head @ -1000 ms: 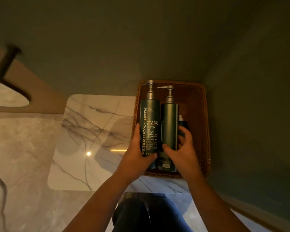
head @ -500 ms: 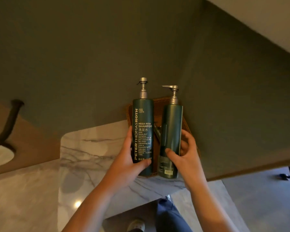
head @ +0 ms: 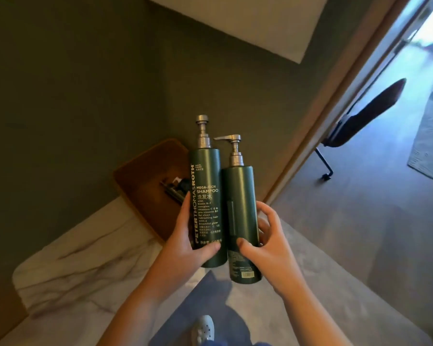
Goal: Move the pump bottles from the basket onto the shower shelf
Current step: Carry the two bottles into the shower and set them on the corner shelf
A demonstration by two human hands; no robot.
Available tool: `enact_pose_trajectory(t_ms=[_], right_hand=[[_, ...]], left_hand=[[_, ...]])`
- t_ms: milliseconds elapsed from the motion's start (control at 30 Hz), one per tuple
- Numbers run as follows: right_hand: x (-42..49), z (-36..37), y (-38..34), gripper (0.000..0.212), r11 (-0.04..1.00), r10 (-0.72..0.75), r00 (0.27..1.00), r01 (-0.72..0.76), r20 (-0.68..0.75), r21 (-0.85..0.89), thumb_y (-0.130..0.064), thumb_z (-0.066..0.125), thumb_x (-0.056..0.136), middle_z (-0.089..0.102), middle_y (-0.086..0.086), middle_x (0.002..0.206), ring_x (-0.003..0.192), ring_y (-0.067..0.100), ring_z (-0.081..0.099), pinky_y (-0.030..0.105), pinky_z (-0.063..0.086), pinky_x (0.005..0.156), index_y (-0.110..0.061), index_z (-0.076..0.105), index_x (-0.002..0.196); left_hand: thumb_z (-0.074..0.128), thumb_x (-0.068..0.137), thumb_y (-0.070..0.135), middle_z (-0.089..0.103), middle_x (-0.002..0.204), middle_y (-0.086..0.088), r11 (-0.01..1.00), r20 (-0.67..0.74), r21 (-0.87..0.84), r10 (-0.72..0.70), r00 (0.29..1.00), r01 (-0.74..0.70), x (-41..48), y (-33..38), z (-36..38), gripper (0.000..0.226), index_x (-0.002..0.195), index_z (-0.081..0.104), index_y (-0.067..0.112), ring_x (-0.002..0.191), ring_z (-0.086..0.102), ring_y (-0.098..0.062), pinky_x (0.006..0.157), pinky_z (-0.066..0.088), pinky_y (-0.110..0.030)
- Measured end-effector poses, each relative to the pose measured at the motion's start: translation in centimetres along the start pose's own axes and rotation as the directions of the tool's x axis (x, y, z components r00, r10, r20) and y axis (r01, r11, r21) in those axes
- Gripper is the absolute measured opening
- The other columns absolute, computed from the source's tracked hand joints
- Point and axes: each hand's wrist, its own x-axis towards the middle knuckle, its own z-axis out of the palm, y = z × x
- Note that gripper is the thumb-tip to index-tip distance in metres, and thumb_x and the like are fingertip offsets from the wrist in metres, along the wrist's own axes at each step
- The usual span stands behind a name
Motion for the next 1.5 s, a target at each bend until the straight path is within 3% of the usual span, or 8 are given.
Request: enact_pose_trajectory(t_ms=[200, 400, 600, 767, 967, 1133, 1367, 1500], right_hand=[[-5.8, -6.2, 0.6, 0.077, 0.999, -0.031, 0.968, 0.035, -0.249, 0.009, -0.011, 0.077, 0.073, 0.064, -0.014, 0.113, 0.103, 0.010, 0.065, 0.030, 0.059, 0.074, -0.050, 0.037, 0.125], [-16.3, -13.7, 2.4, 0.075, 0.996, -0.027, 0.839, 0.066, -0.544, 0.052, -0.007, 0.075, 0.075, 0.064, -0.028, 0.103, 0.099, 0.001, 0.064, 0.015, 0.054, 0.065, -0.052, 0.037, 0.120], [-31.5, -20.9, 4.7, 0.072, 0.992, 0.002, 0.648, 0.097, -0.762, 0.085, -0.004, 0.073, 0.076, 0.066, -0.008, 0.115, 0.104, 0.009, 0.065, 0.030, 0.058, 0.078, -0.041, 0.038, 0.127], [-45.7, -25.2, 7.0, 0.071, 0.992, -0.014, 0.438, 0.118, -0.899, 0.042, 0.000, 0.071, 0.076, 0.066, -0.022, 0.106, 0.098, 0.000, 0.065, 0.014, 0.053, 0.068, -0.044, 0.040, 0.123], [-59.5, -29.1, 9.3, 0.068, 0.986, -0.014, 0.167, 0.165, -0.986, 0.014, 0.000, 0.069, 0.078, 0.065, -0.007, 0.114, 0.099, 0.006, 0.066, 0.021, 0.056, 0.071, -0.044, 0.042, 0.122], [-66.8, -31.4, 11.0, 0.072, 0.978, 0.024, -0.036, 0.209, -0.999, 0.016, 0.001, 0.069, 0.078, 0.067, -0.017, 0.107, 0.097, 0.003, 0.067, 0.015, 0.054, 0.068, -0.056, 0.043, 0.115], [-74.2, -36.2, 14.5, 0.072, 0.968, 0.120, -0.209, 0.243, -0.970, 0.067, 0.009, 0.066, 0.078, 0.068, -0.028, 0.096, 0.091, -0.004, 0.066, 0.010, 0.051, 0.063, -0.047, 0.042, 0.117], [-78.2, -41.0, 16.3, 0.073, 0.978, 0.115, -0.285, 0.198, -0.952, 0.059, 0.006, 0.066, 0.078, 0.066, -0.030, 0.102, 0.094, -0.004, 0.065, 0.010, 0.051, 0.065, -0.051, 0.042, 0.117]], left_hand=[[0.073, 0.078, 0.012, 0.050, 0.120, 0.040, 1.000, 0.231, 0.005, -0.031, 0.973, 0.031, 0.6, -0.1, 7.0, 0.099, 0.130, 0.012, 0.069, 0.111, 0.052, 0.011, 0.076, 0.046, -0.007], [0.074, 0.071, 0.012, 0.054, 0.123, 0.032, 1.000, 0.506, 0.027, -0.010, 0.862, -0.004, -1.0, 0.1, 19.0, 0.096, 0.119, 0.021, 0.077, 0.116, 0.052, 0.003, 0.091, 0.049, -0.027], [0.070, 0.078, 0.003, 0.054, 0.129, 0.023, 0.999, 0.775, -0.007, 0.035, 0.631, -0.047, -8.9, 1.5, 33.5, 0.093, 0.128, 0.024, 0.067, 0.122, 0.050, -0.004, 0.085, 0.047, -0.016], [0.072, 0.076, 0.023, 0.045, 0.138, 0.024, 0.996, 0.890, 0.022, 0.022, 0.456, -0.090, -18.6, 1.8, 44.5, 0.098, 0.140, 0.007, 0.056, 0.126, 0.046, -0.004, 0.101, 0.043, -0.035], [0.071, 0.080, 0.015, 0.045, 0.128, 0.039, 0.991, 0.977, 0.025, 0.005, 0.214, -0.135, -28.0, 1.7, 55.6, 0.101, 0.137, 0.002, 0.062, 0.118, 0.049, 0.006, 0.083, 0.047, -0.013], [0.073, 0.079, 0.019, 0.043, 0.125, 0.042, 0.981, 0.997, 0.038, -0.025, 0.068, -0.190, -32.6, 1.8, 63.0, 0.102, 0.139, 0.000, 0.059, 0.115, 0.048, 0.010, 0.077, 0.045, -0.006], [0.073, 0.079, 0.023, 0.045, 0.122, 0.043, 0.972, 0.992, 0.039, -0.066, -0.110, -0.231, -36.6, -0.1, 74.0, 0.100, 0.131, 0.002, 0.070, 0.113, 0.050, 0.011, 0.075, 0.043, -0.003], [0.074, 0.076, 0.014, 0.044, 0.135, 0.024, 0.986, 0.978, 0.037, -0.069, -0.198, -0.163, -38.5, -1.1, 82.1, 0.101, 0.130, 0.009, 0.070, 0.115, 0.050, 0.007, 0.079, 0.046, -0.008]])
